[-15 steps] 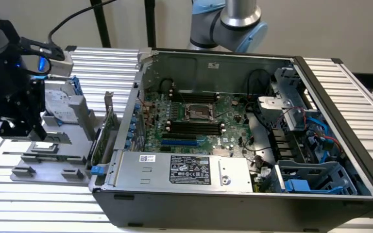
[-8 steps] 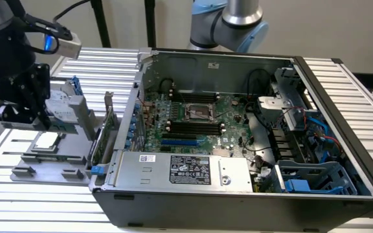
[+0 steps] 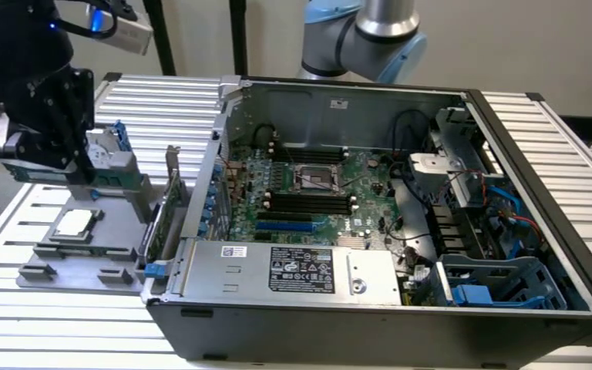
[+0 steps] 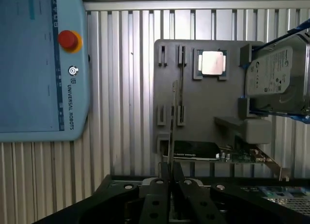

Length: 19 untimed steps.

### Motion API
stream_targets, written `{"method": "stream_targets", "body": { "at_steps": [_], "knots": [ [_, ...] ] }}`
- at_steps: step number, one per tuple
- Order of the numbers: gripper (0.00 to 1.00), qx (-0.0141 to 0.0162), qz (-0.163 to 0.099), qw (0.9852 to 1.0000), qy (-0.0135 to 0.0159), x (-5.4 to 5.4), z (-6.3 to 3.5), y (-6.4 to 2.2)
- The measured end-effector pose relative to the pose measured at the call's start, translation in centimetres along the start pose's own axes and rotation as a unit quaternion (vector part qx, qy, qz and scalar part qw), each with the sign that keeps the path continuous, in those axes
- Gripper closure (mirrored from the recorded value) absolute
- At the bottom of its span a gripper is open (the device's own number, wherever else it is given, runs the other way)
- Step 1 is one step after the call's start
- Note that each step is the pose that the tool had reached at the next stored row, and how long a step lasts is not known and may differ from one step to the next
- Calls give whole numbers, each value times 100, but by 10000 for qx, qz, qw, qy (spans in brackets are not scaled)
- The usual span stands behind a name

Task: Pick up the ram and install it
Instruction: 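Pick up the ram and move it above insertion slot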

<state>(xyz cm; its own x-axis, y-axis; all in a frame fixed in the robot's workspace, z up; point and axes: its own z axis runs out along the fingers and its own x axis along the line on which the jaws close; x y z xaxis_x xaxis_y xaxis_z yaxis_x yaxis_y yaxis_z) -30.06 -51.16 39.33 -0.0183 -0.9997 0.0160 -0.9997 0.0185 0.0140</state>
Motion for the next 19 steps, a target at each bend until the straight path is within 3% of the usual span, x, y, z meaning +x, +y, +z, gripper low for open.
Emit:
{"method": "stream_targets", "body": {
  "at_steps": [4,7,19],
  "knots": [
    [86,0,-1,10000,0,-15,-180,-155],
    [86,0,0,10000,0,-35,-242,-282],
    [86,0,-1,10000,0,-189,-260,-726]
  ]
}}
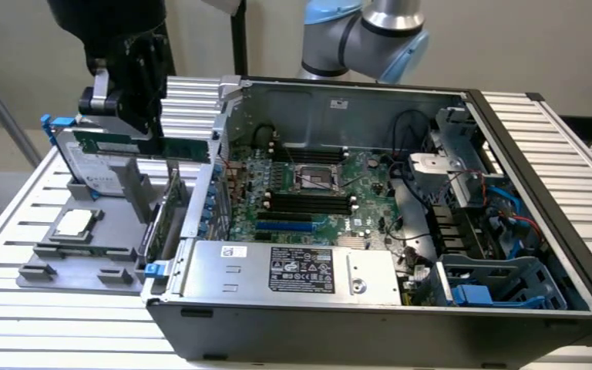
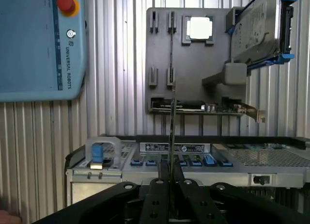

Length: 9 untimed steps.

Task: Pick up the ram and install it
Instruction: 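Pick up the ram and move it above insertion slot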

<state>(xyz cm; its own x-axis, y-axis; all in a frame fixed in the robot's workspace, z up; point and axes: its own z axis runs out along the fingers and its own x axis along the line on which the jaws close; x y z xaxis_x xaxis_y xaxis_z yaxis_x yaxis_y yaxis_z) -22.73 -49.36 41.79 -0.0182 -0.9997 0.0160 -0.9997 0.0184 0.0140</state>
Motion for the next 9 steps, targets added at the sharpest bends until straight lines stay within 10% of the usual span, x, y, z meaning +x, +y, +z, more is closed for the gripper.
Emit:
{"method": "stream_targets", "body": {
  "at_steps": [9],
  "knots": [
    [86,0,0,10000,0,-181,4,-312]
  ]
}}
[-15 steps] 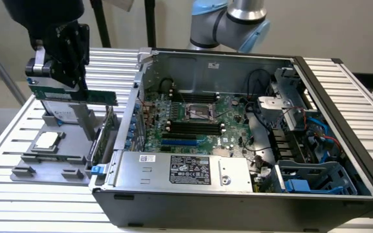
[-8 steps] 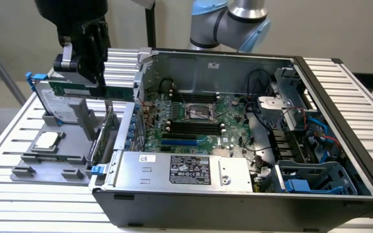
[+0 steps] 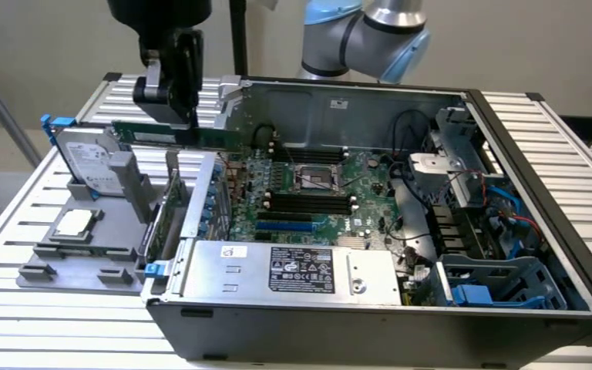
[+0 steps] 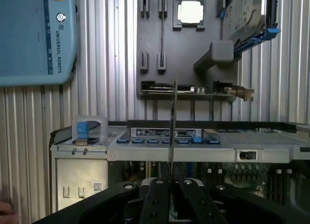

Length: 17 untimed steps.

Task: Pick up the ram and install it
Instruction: 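Pick up the ram and move it above insertion slot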

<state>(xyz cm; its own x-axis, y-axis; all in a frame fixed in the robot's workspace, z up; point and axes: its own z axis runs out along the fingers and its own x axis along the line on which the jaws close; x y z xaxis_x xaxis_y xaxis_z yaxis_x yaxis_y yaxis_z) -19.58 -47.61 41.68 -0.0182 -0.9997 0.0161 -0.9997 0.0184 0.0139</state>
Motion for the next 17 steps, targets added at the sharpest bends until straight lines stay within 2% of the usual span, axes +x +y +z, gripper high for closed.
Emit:
{"method": "stream_targets", "body": {
  "at_steps": [11,17],
  "knots": [
    [86,13,1,10000,2,-138,55,-390],
    [86,48,1,10000,2,-176,83,-574]
  ]
}}
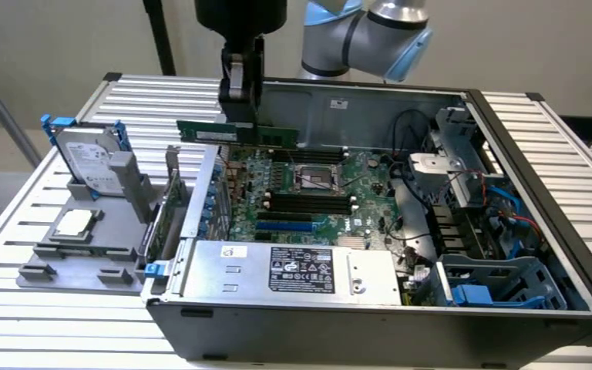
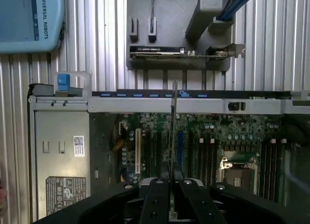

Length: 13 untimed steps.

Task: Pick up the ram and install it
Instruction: 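Pick up the ram and move it above insertion slot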

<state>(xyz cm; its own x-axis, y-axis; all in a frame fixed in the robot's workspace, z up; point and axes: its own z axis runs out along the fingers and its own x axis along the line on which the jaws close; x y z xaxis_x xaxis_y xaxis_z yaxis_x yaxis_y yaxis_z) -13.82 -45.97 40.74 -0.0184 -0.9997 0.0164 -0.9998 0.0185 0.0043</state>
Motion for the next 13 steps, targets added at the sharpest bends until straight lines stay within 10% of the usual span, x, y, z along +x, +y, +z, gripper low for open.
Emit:
{"method": "stream_targets", "body": {
  "at_steps": [13],
  "knots": [
    [86,135,2,9999,-3,-123,81,-373]
  ]
}}
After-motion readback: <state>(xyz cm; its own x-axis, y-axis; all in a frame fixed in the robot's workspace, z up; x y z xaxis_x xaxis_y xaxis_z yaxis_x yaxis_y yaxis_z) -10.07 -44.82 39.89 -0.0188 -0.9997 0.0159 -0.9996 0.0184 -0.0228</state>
